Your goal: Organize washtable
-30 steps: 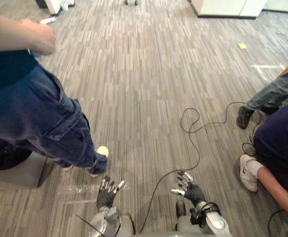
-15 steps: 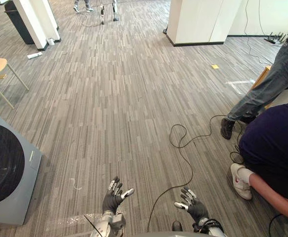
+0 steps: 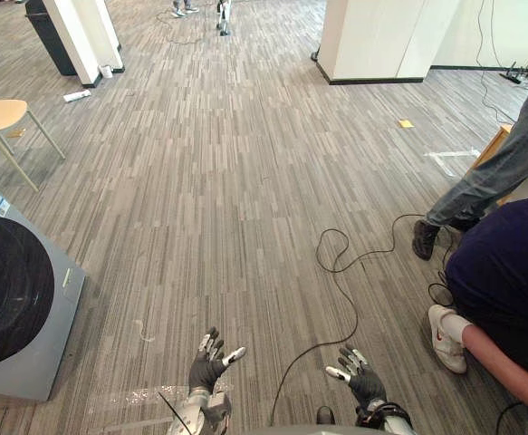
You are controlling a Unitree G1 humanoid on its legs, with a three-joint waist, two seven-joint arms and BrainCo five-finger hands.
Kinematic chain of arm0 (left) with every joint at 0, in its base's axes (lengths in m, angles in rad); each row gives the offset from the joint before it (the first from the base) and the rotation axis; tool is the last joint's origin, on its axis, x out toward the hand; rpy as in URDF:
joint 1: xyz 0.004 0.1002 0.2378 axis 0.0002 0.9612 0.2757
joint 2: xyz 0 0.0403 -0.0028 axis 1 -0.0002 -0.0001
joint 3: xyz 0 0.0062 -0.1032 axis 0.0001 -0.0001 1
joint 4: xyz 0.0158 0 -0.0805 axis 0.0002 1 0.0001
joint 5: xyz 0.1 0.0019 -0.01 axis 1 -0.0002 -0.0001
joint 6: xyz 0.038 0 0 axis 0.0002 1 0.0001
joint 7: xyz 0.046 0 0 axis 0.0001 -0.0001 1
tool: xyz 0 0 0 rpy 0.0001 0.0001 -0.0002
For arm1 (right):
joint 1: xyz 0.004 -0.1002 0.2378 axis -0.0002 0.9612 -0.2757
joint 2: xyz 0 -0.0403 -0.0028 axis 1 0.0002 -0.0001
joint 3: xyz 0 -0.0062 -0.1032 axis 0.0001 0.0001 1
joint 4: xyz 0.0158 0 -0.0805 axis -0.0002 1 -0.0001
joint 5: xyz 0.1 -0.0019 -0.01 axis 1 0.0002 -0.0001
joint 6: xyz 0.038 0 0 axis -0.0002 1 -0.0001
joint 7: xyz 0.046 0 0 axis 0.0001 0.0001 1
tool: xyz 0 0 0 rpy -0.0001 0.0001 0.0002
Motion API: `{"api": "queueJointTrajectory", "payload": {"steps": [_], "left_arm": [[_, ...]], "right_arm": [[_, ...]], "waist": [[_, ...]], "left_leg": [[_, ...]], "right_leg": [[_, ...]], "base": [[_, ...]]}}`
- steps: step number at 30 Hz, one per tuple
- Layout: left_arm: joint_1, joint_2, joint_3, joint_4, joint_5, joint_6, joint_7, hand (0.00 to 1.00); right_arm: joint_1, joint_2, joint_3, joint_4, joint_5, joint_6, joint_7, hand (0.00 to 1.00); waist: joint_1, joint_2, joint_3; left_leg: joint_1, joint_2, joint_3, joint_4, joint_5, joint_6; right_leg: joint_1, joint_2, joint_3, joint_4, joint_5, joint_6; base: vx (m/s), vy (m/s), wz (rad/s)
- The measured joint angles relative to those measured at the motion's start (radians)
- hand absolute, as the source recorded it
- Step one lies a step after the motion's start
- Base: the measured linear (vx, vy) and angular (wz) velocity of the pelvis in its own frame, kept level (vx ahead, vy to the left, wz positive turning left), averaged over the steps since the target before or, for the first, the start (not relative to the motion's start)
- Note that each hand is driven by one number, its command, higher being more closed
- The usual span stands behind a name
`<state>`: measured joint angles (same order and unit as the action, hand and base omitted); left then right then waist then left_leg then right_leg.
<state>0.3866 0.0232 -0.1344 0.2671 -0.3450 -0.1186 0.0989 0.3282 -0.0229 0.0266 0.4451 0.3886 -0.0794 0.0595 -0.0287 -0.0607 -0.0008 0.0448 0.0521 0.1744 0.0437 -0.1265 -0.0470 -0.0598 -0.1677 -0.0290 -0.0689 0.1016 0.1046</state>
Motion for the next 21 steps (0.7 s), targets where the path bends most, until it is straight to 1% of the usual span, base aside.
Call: {"api": "queueJointTrajectory", "payload": {"steps": [1, 2, 3, 4, 5, 6, 7, 8, 9, 10, 11, 12, 13, 14, 15, 16, 17, 18, 19, 20, 21], "left_arm": [[-0.013, 0.0, 0.005, 0.0, 0.0, 0.0, 0.006, 0.0], [-0.024, -0.002, 0.01, -0.003, 0.0, 0.0, 0.011, 0.0], [-0.032, -0.003, 0.01, -0.005, 0.0, 0.0, 0.012, 0.0], [-0.04, 0.0, 0.011, -0.005, 0.0, 0.001, 0.013, 0.0], [-0.04, 0.001, 0.009, -0.005, 0.001, 0.003, 0.013, 0.0], [-0.042, 0.0, 0.007, -0.01, 0.001, 0.006, 0.013, 0.0], [-0.041, 0.001, 0.007, -0.019, 0.002, 0.007, 0.013, 0.0], [-0.035, 0.005, 0.007, -0.035, 0.003, 0.007, 0.014, 0.0], [-0.035, 0.009, 0.003, -0.038, 0.003, 0.008, 0.014, 0.0], [-0.035, 0.017, 0.004, -0.042, 0.003, 0.008, 0.016, 0.0], [-0.04, 0.032, 0.002, -0.052, 0.003, 0.005, 0.016, 0.0], [-0.06, 0.046, -0.016, -0.052, 0.003, 0.005, 0.015, 0.0], [-0.071, 0.047, -0.024, -0.051, 0.004, 0.005, 0.015, 0.0], [-0.097, 0.043, -0.042, -0.05, 0.004, 0.005, 0.014, 0.0], [-0.124, 0.034, -0.056, -0.051, 0.004, 0.004, 0.013, 0.0], [-0.137, 0.029, -0.061, -0.051, 0.005, 0.004, 0.012, 0.0], [-0.152, 0.018, -0.06, -0.051, 0.006, 0.0, 0.012, 0.0], [-0.153, 0.014, -0.06, -0.048, 0.006, -0.001, 0.012, 0.0], [-0.155, -0.004, -0.063, -0.045, 0.006, 0.0, 0.012, 0.0], [-0.158, -0.03, -0.077, -0.046, 0.006, 0.0, 0.011, 0.0], [-0.16, -0.049, -0.101, -0.055, 0.007, 0.0, 0.008, 0.0]], "right_arm": [[-0.011, 0.001, -0.009, 0.0, 0.008, 0.0, -0.001, 0.0], [-0.013, 0.004, -0.018, 0.0, 0.014, -0.001, -0.003, 0.0], [-0.019, 0.006, -0.019, 0.0, 0.016, -0.001, -0.006, 0.0], [-0.029, 0.009, -0.019, -0.003, 0.022, -0.001, -0.014, 0.0], [-0.026, 0.01, -0.019, -0.01, 0.028, -0.001, -0.015, 0.0], [-0.006, 0.013, -0.02, -0.036, 0.034, -0.002, -0.015, 0.0], [0.002, 0.011, -0.02, -0.045, 0.034, -0.004, -0.015, 0.0], [0.008, 0.017, -0.016, -0.054, 0.033, -0.006, -0.014, 0.0], [0.025, 0.026, -0.013, -0.055, 0.033, -0.006, -0.012, 0.0], [0.034, 0.03, -0.012, -0.056, 0.032, -0.005, -0.011, 0.0], [0.041, 0.036, -0.014, -0.058, 0.032, -0.005, -0.009, 0.0], [0.039, 0.036, -0.023, -0.058, 0.032, -0.005, -0.01, 0.0], [0.033, 0.034, -0.029, -0.058, 0.032, -0.005, -0.011, 0.0], [0.02, 0.034, -0.05, -0.058, 0.03, -0.005, -0.011, 0.0], [0.007, 0.031, -0.065, -0.06, 0.028, -0.006, -0.012, 0.0], [0.003, 0.028, -0.065, -0.062, 0.022, -0.005, -0.012, 0.0], [0.002, 0.023, -0.055, -0.071, 0.004, -0.004, -0.012, 0.0], [0.004, 0.023, -0.041, -0.073, -0.005, -0.003, -0.011, 0.0], [0.004, 0.018, -0.036, -0.072, -0.008, -0.001, -0.009, 0.0], [-0.021, 0.013, -0.041, -0.076, -0.008, -0.001, -0.001, 0.0], [-0.048, -0.006, -0.047, -0.077, -0.008, -0.001, 0.008, 0.0]], "waist": [[0.008, 0.0, 0.003], [0.013, -0.006, 0.011], [0.016, -0.012, 0.021], [0.017, -0.012, 0.033], [0.014, -0.015, 0.038], [0.006, -0.021, 0.049], [0.003, -0.018, 0.059], [-0.004, -0.018, 0.086], [-0.016, -0.005, 0.094], [-0.016, -0.003, 0.094], [-0.016, -0.003, 0.095], [-0.015, 0.002, 0.101], [-0.016, 0.008, 0.105], [-0.016, 0.026, 0.122], [-0.019, 0.041, 0.149], [-0.025, 0.047, 0.158], [-0.044, 0.057, 0.163], [-0.047, 0.056, 0.163], [-0.052, 0.067, 0.162], [-0.043, 0.112, 0.177], [-0.037, 0.129, 0.183]], "left_leg": [[-0.008, 0.001, 0.005, 0.014, -0.01, 0.006], [-0.023, 0.001, 0.011, 0.032, -0.031, -0.001], [-0.028, 0.001, 0.017, 0.043, -0.046, 0.004], [-0.031, -0.001, 0.025, 0.071, -0.071, 0.013], [-0.028, -0.006, 0.026, 0.085, -0.084, 0.023], [-0.013, -0.014, 0.023, 0.1, -0.106, 0.032], [0.004, -0.014, 0.014, 0.097, -0.115, 0.04], [0.037, -0.013, 0.002, 0.097, -0.128, 0.058], [0.044, 0.001, -0.011, 0.101, -0.141, 0.057], [0.047, 0.012, -0.015, 0.102, -0.149, 0.056], [0.058, 0.03, -0.024, 0.1, -0.162, 0.052], [0.059, 0.043, -0.035, 0.098, -0.177, 0.052], [0.065, 0.049, -0.038, 0.093, -0.185, 0.048], [0.097, 0.058, -0.042, 0.068, -0.198, 0.044], [0.157, 0.057, -0.049, 0.024, -0.196, 0.027], [0.182, 0.058, -0.059, 0.007, -0.202, 0.013], [0.219, 0.068, -0.071, -0.007, -0.217, -0.018], [0.239, 0.072, -0.075, 0.006, -0.227, -0.039], [0.249, 0.09, -0.079, 0.046, -0.226, -0.063], [0.234, 0.124, -0.067, 0.142, -0.186, -0.142], [0.173, 0.141, -0.061, 0.295, -0.08, -0.185]], "right_leg": [[-0.012, 0.0, -0.001, 0.018, -0.012, -0.013], [-0.031, -0.002, -0.001, 0.055, -0.041, -0.02], [-0.053, -0.007, -0.001, 0.098, -0.065, -0.017], [-0.087, -0.015, -0.007, 0.188, -0.12, -0.054], [-0.106, -0.028, -0.019, 0.249, -0.161, -0.103], [-0.117, -0.048, -0.028, 0.335, -0.2, -0.136], [-0.13, -0.058, -0.03, 0.4, -0.212, -0.152], [-0.227, -0.086, -0.058, 0.634, -0.179, -0.179], [-0.281, -0.075, -0.069, 0.72, -0.199, -0.165], [-0.3, -0.067, -0.08, 0.725, -0.226, -0.144], [-0.338, -0.043, -0.101, 0.68, -0.251, -0.116], [-0.369, -0.017, -0.114, 0.568, -0.24, -0.097], [-0.382, -0.004, -0.114, 0.498, -0.22, -0.078], [-0.393, 0.011, -0.131, 0.333, -0.148, -0.037], [-0.403, 0.005, -0.17, 0.212, -0.079, 0.008], [-0.418, 0.004, -0.185, 0.189, -0.063, 0.02], [-0.446, -0.001, -0.205, 0.18, -0.041, 0.008], [-0.46, 0.006, -0.199, 0.189, 0.021, -0.032], [-0.458, 0.014, -0.18, 0.239, 0.119, -0.109], [-0.466, 0.022, -0.184, 0.346, 0.111, -0.1], [-0.46, 0.012, -0.194, 0.43, 0.032, -0.098]], "base": [[-0.04, 0.001, -0.09], [-0.05, 0.007, -0.14], [-0.05, 0.031, -0.17], [-0.01, 0.064, -0.09], [0.04, 0.083, 0.09], [0.08, 0.074, 0.17], [0.1, 0.068, 0.21], [0.12, 0.065, 0.2], [0.13, 0.065, 0.2], [0.2, 0.053, 0.14], [0.32, 0.037, 0.05], [0.36, 0.024, 0.05], [0.45, -0.005, 0.1], [0.52, -0.031, 0.2], [0.56, -0.044, 0.31], [0.63, -0.076, 0.61], [0.68, -0.12, 0.69], [0.88, -0.175, 0.75], [0.77, -0.16, 0.44], [0.94, -0.312, 0.33], [0.77, -0.334, 0.23]]}}
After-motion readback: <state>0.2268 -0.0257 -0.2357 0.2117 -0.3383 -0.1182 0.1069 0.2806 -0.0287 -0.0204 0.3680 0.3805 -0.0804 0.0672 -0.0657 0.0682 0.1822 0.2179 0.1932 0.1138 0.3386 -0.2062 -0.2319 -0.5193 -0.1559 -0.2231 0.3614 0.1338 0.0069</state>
